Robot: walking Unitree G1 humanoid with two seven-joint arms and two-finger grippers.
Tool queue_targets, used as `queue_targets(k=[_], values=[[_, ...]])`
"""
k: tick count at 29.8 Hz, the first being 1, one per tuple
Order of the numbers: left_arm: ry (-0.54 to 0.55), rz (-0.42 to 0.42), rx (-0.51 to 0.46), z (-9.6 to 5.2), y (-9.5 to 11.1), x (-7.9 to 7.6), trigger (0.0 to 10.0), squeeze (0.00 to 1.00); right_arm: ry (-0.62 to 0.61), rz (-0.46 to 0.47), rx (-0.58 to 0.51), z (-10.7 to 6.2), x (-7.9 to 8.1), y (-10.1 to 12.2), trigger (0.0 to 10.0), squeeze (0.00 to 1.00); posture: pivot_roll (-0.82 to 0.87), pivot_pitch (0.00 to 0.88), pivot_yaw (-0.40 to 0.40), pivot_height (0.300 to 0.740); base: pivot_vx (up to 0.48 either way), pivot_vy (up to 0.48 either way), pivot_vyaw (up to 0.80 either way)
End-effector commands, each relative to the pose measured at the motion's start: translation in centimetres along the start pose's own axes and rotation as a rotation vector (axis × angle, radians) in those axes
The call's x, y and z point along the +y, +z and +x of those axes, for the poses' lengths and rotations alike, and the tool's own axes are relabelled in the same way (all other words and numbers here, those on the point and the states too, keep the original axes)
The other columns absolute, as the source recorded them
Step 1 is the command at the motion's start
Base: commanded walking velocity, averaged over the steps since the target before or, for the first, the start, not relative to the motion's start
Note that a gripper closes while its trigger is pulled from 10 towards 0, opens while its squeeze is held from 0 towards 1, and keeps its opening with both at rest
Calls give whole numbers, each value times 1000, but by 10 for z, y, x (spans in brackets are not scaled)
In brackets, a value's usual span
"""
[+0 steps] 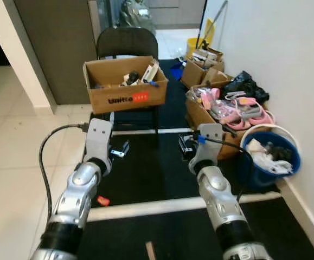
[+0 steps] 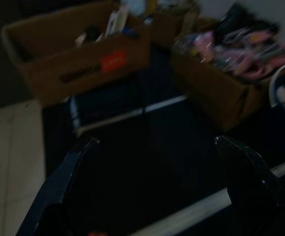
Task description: Picking trash to rubbish bin
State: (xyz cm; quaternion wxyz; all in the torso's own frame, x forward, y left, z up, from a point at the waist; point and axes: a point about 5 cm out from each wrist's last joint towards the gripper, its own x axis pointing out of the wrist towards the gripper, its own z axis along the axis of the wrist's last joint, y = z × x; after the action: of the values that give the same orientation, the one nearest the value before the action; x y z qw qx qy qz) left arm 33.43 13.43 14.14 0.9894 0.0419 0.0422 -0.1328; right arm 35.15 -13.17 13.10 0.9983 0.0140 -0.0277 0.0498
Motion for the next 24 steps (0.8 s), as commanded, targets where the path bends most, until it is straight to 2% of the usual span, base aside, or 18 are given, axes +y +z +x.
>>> queue_targets(k=[1, 12, 24], values=[[2, 6, 8, -1, -4, 2, 10000, 0, 15, 10, -31, 5, 4, 4, 10000, 0, 15, 98, 34, 740, 281, 0, 0], [26, 9, 11, -4, -6, 9, 10000, 0, 20, 25, -69, 9, 6, 8, 10000, 0, 7, 98, 42, 740, 276, 0, 0], [50, 0, 35, -5, -16, 17, 10000, 0, 6, 25, -34, 2, 1, -10, 10000, 0, 5, 104, 44, 740, 274, 0, 0]])
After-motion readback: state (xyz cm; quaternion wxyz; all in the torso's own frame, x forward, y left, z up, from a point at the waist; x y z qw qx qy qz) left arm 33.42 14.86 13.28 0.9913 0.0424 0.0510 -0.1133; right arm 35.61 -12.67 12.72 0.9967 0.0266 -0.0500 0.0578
